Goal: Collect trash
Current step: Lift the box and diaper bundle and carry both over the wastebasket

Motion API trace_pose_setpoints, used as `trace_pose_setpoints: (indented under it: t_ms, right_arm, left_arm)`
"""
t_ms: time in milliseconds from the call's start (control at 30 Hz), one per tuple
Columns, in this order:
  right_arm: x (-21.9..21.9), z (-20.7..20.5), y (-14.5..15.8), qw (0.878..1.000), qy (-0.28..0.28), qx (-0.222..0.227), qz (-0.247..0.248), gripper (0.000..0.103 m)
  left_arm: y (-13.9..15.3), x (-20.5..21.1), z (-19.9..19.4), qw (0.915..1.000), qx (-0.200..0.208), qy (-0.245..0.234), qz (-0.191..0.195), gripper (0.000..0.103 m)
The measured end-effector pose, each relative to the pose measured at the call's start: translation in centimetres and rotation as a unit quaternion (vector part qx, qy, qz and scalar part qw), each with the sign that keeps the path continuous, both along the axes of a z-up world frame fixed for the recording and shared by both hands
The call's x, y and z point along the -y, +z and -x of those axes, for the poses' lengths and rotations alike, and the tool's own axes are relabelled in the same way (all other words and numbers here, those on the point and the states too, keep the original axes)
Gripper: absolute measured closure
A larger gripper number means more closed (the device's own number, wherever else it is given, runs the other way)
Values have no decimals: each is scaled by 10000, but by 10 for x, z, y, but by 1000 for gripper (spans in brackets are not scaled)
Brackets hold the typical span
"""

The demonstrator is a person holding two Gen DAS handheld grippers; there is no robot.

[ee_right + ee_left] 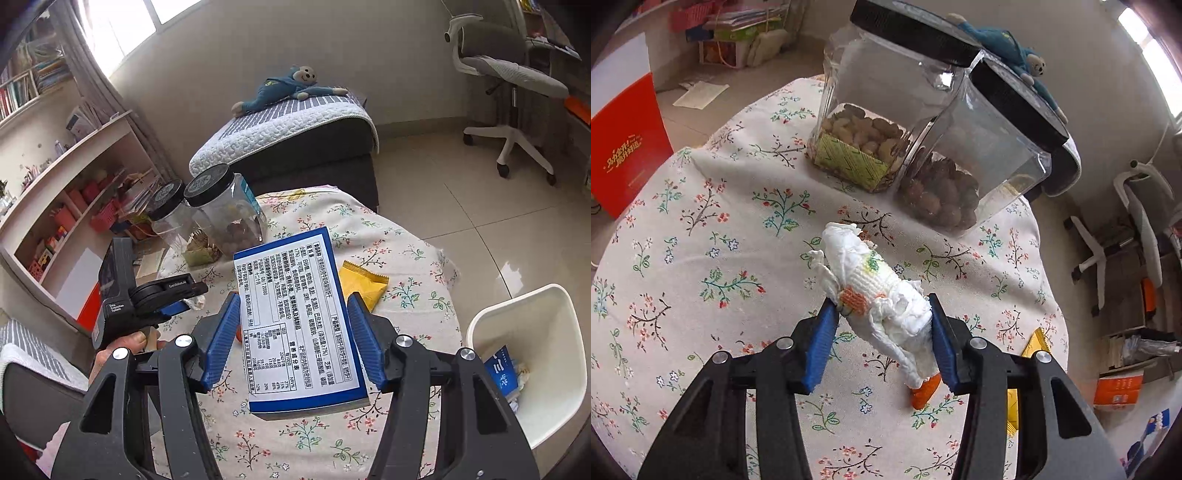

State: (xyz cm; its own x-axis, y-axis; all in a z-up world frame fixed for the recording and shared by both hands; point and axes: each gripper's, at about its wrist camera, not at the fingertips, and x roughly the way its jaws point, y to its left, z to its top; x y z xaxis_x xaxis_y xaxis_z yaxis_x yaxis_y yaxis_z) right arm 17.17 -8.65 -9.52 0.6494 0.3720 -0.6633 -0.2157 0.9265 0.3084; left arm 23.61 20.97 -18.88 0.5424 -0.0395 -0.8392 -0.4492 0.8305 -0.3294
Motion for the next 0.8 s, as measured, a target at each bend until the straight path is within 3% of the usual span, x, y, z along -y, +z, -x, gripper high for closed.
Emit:
trace_pose_setpoints:
  t_ms: [167,367,600,800]
  right_arm:
    - [-5,13,15,9991,-53,413,102,47]
    - [-1,27,27,9952,-277,877,336,47]
    - [3,38,35,9846,-642,1410,806,46]
    - [9,45,42,9761,-860,1732,992,46]
  left_arm:
    - [67,3,36,9930,724,-65,-933,55]
    - [119,30,77,9730,1509,-99,-1744,55]
    - [146,66,104,9493,2129,-214,-2305,54]
    - [154,97,115,9355,2426,-500,-2519,54]
